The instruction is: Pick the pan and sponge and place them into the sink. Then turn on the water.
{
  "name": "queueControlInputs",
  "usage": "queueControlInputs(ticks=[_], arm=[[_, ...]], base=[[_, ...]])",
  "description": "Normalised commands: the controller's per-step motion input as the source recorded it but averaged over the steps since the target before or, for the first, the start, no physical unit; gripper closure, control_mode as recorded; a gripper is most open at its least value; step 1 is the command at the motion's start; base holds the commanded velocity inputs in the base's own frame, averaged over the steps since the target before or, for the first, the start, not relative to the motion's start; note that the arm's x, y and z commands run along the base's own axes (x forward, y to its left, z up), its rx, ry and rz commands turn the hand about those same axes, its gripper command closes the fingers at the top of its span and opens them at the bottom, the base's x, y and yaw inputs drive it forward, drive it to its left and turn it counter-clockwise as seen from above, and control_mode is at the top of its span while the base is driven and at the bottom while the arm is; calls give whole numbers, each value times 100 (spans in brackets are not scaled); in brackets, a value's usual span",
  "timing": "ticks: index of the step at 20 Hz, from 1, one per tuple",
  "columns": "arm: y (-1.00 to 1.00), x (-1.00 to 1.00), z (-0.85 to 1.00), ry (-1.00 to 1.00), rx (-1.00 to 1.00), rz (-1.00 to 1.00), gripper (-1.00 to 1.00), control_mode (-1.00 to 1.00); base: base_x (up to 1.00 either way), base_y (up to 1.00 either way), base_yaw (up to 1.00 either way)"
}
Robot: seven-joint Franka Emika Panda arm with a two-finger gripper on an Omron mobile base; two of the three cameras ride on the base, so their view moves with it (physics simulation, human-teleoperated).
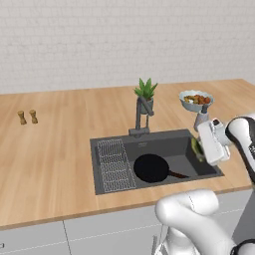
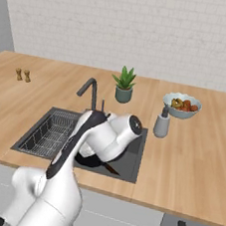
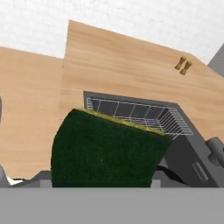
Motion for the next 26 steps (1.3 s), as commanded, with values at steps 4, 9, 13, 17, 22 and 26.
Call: queueControlInputs(ticks=[4, 9, 13, 17, 22, 26], arm=[[-24, 78, -35, 14, 5, 0, 100, -100], [-3, 72, -41, 19, 0, 0, 100, -100], [0, 51, -48, 11, 0, 0, 100, -100], [0, 40, -55, 4, 0, 0, 100, -100], [0, 42, -53, 2, 0, 0, 100, -100], [0, 40, -48, 1, 0, 0, 100, -100]], base=[[0, 0, 0], [0, 0, 0], [0, 0, 0], [0, 0, 0], [0, 0, 0], [0, 0, 0]])
